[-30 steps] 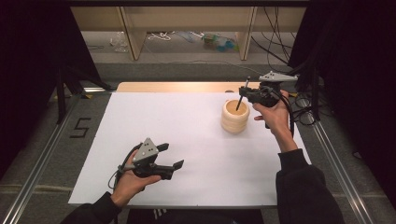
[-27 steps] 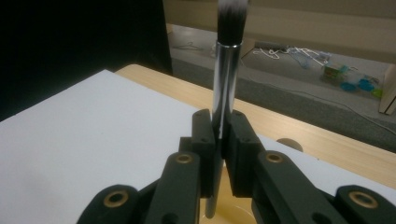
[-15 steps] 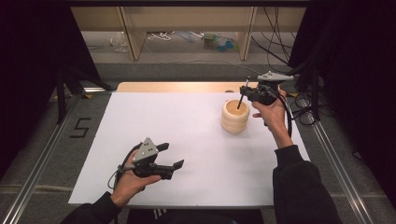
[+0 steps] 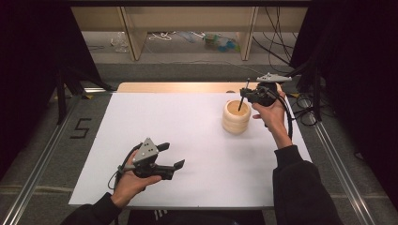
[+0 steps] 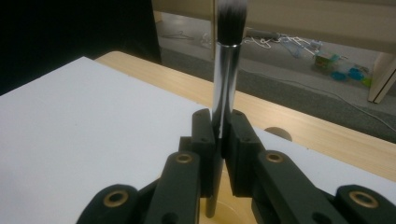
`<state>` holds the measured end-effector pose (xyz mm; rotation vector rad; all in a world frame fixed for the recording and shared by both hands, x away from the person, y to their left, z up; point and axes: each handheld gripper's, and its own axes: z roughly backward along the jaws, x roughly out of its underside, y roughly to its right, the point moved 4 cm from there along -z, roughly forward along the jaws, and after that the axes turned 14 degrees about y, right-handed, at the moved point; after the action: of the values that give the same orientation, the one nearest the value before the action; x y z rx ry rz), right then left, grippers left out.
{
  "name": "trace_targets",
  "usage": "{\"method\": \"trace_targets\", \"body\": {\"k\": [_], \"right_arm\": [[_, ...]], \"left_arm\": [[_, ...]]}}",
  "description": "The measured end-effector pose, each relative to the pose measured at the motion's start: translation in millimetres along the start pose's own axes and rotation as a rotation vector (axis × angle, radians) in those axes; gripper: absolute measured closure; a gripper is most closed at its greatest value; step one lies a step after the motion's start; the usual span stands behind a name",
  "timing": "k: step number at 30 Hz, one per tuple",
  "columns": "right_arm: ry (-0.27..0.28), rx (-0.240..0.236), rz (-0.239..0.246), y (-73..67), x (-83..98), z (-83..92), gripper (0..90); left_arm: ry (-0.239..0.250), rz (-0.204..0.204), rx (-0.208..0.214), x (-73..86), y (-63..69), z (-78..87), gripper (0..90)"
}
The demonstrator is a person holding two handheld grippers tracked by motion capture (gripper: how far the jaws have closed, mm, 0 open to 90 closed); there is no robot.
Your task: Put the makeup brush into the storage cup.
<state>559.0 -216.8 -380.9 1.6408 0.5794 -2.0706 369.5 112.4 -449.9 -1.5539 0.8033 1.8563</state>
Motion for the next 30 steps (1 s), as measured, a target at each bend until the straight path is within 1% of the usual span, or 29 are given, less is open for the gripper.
{"method": "trace_targets", "body": {"k": [1,3,4,9,10,12,13,14,15,16,18,20,21,22,23,24,25,26,27,28,30], "right_arm": [[0.003,0.005,0.004,0.3,1.0,-1.0,83.8],[-0.008,0.003,0.005,0.3,2.6,-1.4,83.7],[-0.008,-0.005,0.007,0.2,3.7,-2.6,83.8],[-0.026,-0.001,0.009,0.7,7.3,-3.9,83.7],[-0.019,-0.001,0.009,0.9,8.0,-4.9,83.7],[-0.025,-0.005,0.016,1.7,9.1,-5.5,83.7],[-0.03,-0.006,0.009,1.3,9.9,-5.7,83.8],[-0.023,-0.005,0.013,1.5,11.0,-7.1,83.7],[-0.032,-0.005,0.015,1.8,11.8,-7.1,83.7],[-0.045,-0.005,0.001,0.9,12.7,-6.9,83.7],[-0.047,-0.009,0.009,1.8,14.4,-7.9,83.7],[-0.046,-0.008,0.006,2.2,16.1,-9.3,83.7],[-0.053,-0.015,0.005,2.3,17.1,-9.2,83.7],[-0.061,-0.01,-0.002,2.0,18.0,-9.2,83.7],[-0.056,-0.01,0.003,2.3,19.4,-10.5,83.7],[-0.069,-0.008,0.001,2.1,20.2,-10.0,83.7],[-0.069,-0.016,0.004,2.2,21.2,-11.1,83.7],[-0.075,-0.015,0.004,2.1,22.4,-11.4,83.7],[-0.07,-0.012,-0.001,2.0,23.7,-11.9,83.7],[-0.077,-0.015,0.001,2.6,25.4,-12.3,83.7],[-0.085,-0.014,-0.006,3.4,28.9,-13.5,83.7]], "left_arm": [[0.0,0.003,-0.003,0.0,0.2,0.0,17.3],[0.0,0.002,-0.002,0.0,0.3,0.0,17.3],[0.0,0.003,-0.002,0.0,0.3,0.0,17.3],[0.005,0.006,0.003,-0.1,0.7,-0.3,17.3],[0.006,0.006,0.003,-0.1,0.7,-0.3,17.3],[-0.005,0.002,-0.004,-0.3,0.6,0.5,17.3],[-0.006,0.002,-0.002,-0.2,0.7,0.5,17.3],[-0.004,0.003,-0.001,-0.1,0.9,0.3,17.3],[-0.001,0.004,0.0,0.0,1.1,0.0,17.3],[0.001,-0.005,0.004,-0.3,0.7,-0.1,17.3],[0.004,-0.004,0.004,-0.2,0.6,-0.3,17.3],[0.002,0.007,-0.002,0.2,1.4,-0.3,17.3],[0.002,0.007,-0.001,0.2,1.3,-0.4,17.3],[0.002,0.008,-0.001,0.2,1.5,-0.5,17.3],[0.002,0.008,-0.001,0.2,1.6,-0.5,17.3],[0.001,-0.007,0.002,-0.1,0.9,-0.4,17.3],[0.001,-0.005,0.001,0.0,1.1,-0.4,17.3],[0.001,-0.005,0.001,0.0,1.1,-0.4,17.3],[0.001,-0.012,0.007,-0.1,0.6,-0.5,17.3],[0.001,-0.006,0.004,0.0,0.8,-0.5,17.3],[0.002,-0.011,0.006,-0.3,0.4,-0.4,17.3]]}}
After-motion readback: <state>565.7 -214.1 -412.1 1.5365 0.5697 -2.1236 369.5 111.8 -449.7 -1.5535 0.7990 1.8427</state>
